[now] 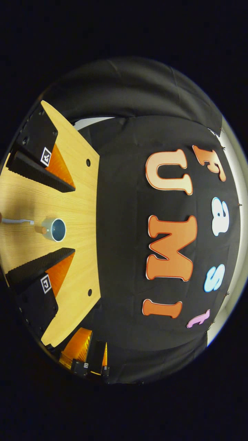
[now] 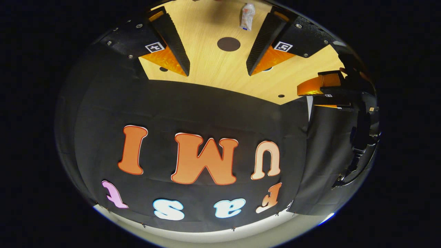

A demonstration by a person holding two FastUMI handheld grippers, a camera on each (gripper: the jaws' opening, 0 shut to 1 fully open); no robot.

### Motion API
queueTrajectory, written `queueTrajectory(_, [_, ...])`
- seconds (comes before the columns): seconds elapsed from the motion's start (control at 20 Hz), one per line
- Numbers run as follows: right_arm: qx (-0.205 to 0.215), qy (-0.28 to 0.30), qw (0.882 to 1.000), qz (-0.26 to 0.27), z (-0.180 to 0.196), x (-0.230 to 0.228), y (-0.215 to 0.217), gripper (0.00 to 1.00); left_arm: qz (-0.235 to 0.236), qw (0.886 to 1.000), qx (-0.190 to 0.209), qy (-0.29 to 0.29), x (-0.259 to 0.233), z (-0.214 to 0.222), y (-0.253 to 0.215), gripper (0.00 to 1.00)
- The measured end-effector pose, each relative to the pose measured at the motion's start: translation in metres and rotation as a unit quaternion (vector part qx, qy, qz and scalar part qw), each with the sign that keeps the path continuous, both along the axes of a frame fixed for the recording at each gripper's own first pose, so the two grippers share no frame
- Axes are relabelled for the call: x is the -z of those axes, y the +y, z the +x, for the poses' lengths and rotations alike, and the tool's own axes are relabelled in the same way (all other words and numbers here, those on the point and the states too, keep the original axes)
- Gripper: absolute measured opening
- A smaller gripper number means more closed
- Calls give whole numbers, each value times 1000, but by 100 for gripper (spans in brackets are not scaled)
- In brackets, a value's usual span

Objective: Put the toothbrush and toothpaste on the desktop into the cup, then pick up the cup and place it on the coaster on the desktop.

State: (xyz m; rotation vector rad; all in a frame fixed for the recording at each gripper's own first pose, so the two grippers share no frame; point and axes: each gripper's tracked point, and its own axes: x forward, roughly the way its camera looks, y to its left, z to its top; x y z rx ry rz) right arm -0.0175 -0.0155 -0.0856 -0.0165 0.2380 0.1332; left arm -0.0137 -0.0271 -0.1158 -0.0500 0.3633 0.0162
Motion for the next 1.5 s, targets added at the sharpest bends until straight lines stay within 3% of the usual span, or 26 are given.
queueTrajectory(0.35, [-4, 104, 994, 33, -10, 57, 17, 99, 1, 997, 31, 76, 48, -11, -3, 97])
queueTrajectory(0.65, [-6, 204, 978, 31, -18, 116, 30, 99, -23, 985, 58, 163, 101, -21, -14, 98])
queueTrajectory(1.0, [-28, 313, 949, 9, -34, 183, 49, 97, -35, 959, 51, 277, 173, -35, -12, 98])
queueTrajectory(1.4, [-48, 394, 918, -24, -37, 231, 57, 100, -38, 918, 58, 389, 234, -46, -18, 98])
queueTrajectory(1.45, [-48, 401, 914, -24, -38, 238, 60, 91, -40, 913, 58, 401, 231, -46, -16, 99])
queueTrajectory(1.5, [-47, 407, 912, -25, -39, 243, 60, 91, -43, 908, 58, 412, 230, -45, -16, 99])
